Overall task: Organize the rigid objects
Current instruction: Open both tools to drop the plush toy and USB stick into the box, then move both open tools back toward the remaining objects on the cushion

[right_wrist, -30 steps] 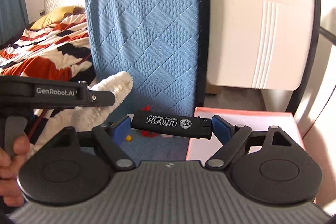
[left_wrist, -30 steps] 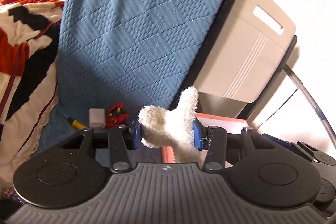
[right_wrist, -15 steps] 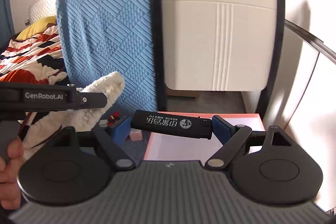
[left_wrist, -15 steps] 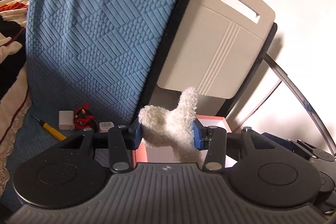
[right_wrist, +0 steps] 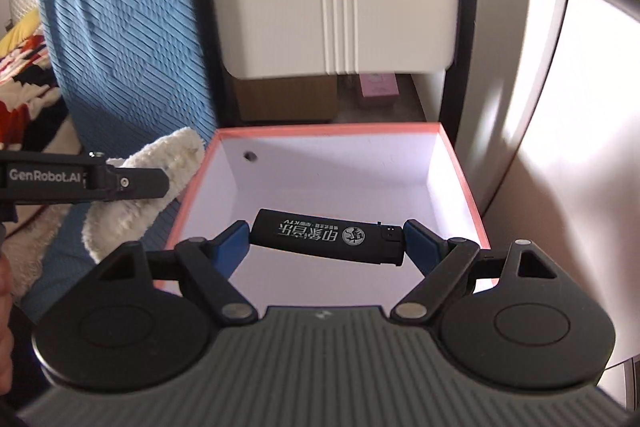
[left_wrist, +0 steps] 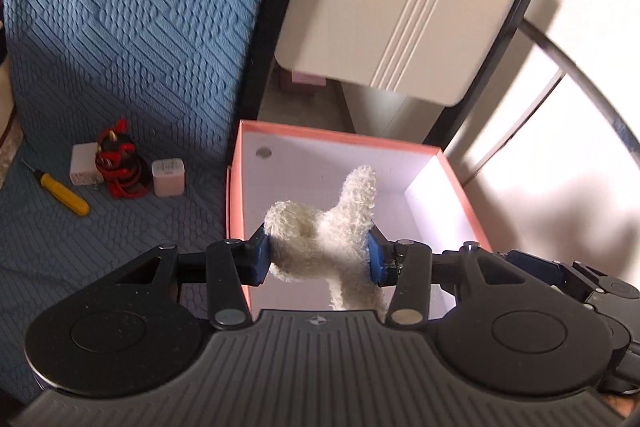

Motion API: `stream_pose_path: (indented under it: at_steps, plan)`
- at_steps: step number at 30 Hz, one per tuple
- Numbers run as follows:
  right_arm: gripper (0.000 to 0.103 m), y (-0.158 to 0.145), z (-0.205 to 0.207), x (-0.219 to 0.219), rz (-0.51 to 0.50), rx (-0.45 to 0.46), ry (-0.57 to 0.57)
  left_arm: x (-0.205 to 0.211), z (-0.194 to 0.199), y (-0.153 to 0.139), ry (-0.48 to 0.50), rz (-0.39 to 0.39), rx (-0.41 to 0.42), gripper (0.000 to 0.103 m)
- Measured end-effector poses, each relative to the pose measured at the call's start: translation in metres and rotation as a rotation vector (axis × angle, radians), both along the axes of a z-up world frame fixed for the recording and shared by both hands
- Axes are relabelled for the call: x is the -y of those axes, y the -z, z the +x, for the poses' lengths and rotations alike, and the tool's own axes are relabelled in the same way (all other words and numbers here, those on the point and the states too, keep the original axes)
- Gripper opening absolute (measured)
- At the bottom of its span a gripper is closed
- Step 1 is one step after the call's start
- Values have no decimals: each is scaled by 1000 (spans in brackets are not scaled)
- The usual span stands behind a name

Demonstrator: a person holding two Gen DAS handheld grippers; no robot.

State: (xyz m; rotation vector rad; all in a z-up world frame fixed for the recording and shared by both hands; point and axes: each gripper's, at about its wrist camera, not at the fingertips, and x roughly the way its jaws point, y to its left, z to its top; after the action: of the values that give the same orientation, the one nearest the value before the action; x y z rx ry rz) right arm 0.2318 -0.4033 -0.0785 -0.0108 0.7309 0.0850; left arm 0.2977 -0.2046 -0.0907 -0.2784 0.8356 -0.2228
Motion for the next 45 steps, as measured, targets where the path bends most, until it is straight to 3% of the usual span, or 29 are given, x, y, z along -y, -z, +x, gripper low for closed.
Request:
stream_pose_path:
  at_steps: [11,19,20,22,24,38,45]
  plan:
    - [86,60,5,35,14,-140,74,26,14,50,22,12,-106,52]
    - [86,62,1,40,-3,-151,97,24,11,45,28,37,-101,57]
    - [87,60,2,41,-2,-151,98,23,9,42,23,39,-95,60]
    - [100,53,3,40,7,-152,99,19,6,32,21,53,-70,77]
    - [103,43,1,36,19,-136,93,12,2,18,9,68,-33,79]
    - [103,-56,-41,-34,6,42,50,-69,-64,-93,-14,16,217,79]
    - [103,-87,-60,-83,-6,126,12,-119,-106,-125,-60,16,322,79]
